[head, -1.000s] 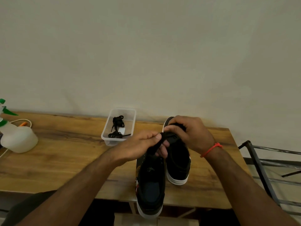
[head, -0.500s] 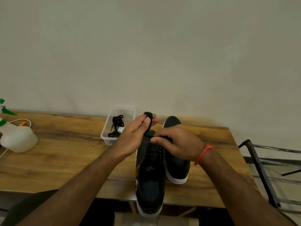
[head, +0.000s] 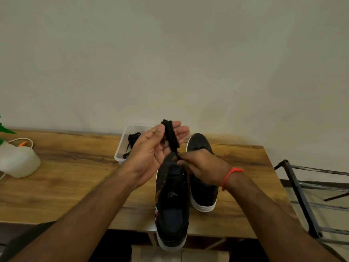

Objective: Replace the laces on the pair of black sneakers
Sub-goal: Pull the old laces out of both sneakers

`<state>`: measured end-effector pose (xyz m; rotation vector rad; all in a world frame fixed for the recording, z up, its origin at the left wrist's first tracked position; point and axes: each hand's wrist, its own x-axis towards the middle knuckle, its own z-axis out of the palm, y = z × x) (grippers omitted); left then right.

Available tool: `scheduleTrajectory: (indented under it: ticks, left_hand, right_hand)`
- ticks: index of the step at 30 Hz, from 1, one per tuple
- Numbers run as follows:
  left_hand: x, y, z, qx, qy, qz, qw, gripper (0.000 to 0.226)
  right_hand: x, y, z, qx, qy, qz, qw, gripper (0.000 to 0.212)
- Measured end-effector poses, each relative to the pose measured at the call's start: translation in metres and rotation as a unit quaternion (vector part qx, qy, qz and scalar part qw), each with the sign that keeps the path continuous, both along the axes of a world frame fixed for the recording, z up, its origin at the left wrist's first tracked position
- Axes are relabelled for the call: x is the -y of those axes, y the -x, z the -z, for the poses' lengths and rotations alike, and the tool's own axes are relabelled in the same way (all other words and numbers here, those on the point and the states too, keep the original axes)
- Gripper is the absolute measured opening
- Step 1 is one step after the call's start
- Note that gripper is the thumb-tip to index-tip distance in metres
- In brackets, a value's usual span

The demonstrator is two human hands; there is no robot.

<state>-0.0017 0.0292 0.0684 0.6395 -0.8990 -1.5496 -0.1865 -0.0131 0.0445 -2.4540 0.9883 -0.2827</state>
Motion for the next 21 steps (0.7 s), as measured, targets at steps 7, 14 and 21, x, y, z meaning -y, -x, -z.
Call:
scheduleTrajectory:
  ticks: [7,14,21]
  left_hand:
    - [0.002,-0.005,0.017,0.425,0.042,-0.062,0.902,0.035]
    - [-0.009,0.006,0.003,0.403,-0.055,0.075,0.911,0.047]
    - [-0.010,0.010,0.001,0.226,-0.109,0.086,0.964,0.042]
  right_hand:
    - [-0.011,-0.009,-0.018,0.155,0.042,0.010,0.987,0.021]
    - [0.002,0.009,-0.010,0.269,0.005,0.157,0.950,0.020]
    - [0.003,-0.002,-0.005,0.408,-0.256,0.148,0.863,0.013]
